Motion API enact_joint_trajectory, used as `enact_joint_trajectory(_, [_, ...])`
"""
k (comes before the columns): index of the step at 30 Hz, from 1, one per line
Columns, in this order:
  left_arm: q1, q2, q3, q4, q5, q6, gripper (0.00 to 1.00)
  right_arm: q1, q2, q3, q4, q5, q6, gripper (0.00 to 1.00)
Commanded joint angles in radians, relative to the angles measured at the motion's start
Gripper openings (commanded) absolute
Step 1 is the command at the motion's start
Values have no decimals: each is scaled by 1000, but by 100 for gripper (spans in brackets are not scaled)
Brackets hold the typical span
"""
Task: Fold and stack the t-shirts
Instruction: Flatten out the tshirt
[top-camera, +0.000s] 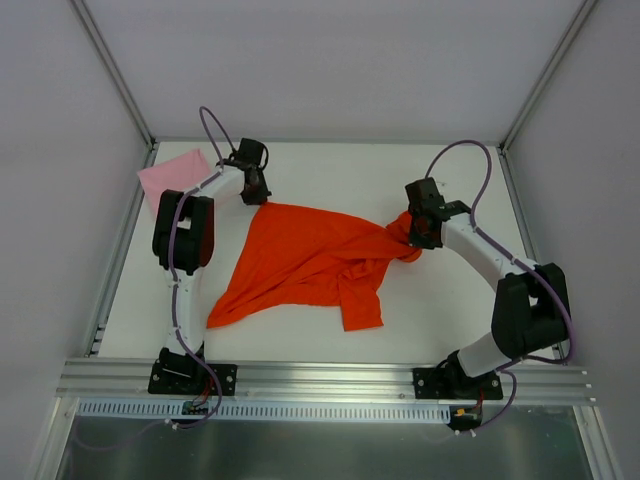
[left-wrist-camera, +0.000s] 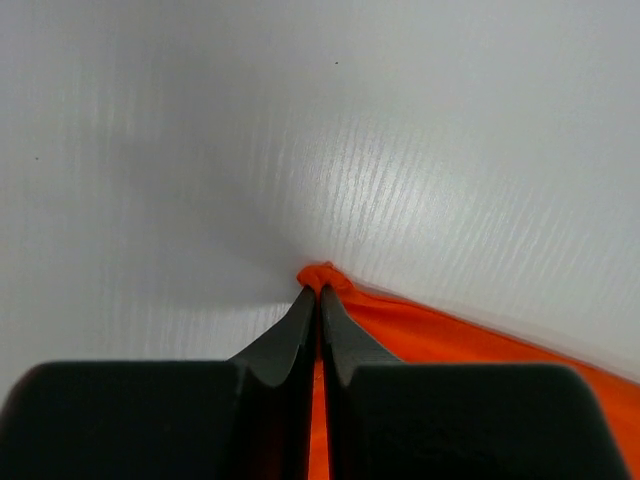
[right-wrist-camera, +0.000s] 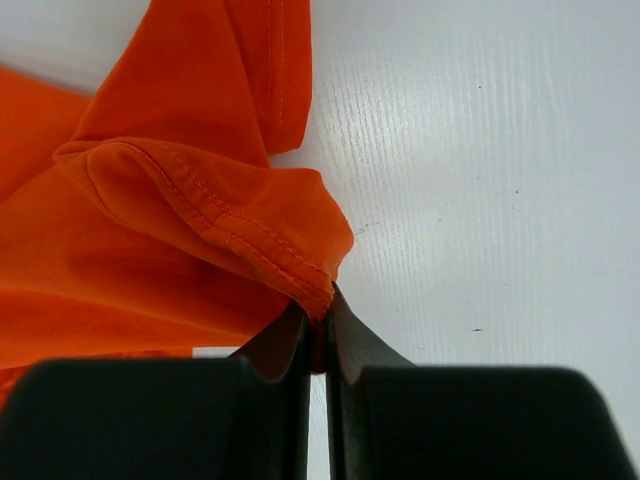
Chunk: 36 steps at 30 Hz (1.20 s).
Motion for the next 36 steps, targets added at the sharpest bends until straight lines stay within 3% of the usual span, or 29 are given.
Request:
enact_joint_trajectory(1, [-4, -78, -29, 6, -50, 10, 0, -6, 27, 61, -3, 29, 20, 4])
enact_joint_trajectory(7, [4, -218, -72, 82, -65, 121, 0, -6, 132, 197, 58, -44, -55, 5])
enact_joint_trajectory(12, [97, -284, -165, 95, -43, 75, 0, -6, 257, 358, 60, -55, -143, 6])
enact_joint_trajectory(18, [189, -345, -317, 283, 141, 153, 0, -6, 323, 470, 96, -124, -175, 6])
enact_joint_trajectory(25, [200, -331, -316, 386, 302, 265, 0, -6, 354, 493, 115, -207, -218, 6])
enact_joint_trajectory(32, [219, -267, -282, 386, 376, 256, 13, -6, 348, 457, 116, -213, -222, 6])
enact_joint_trajectory(36, [220, -245, -282, 375, 390, 257, 34, -6, 350, 441, 118, -212, -226, 6])
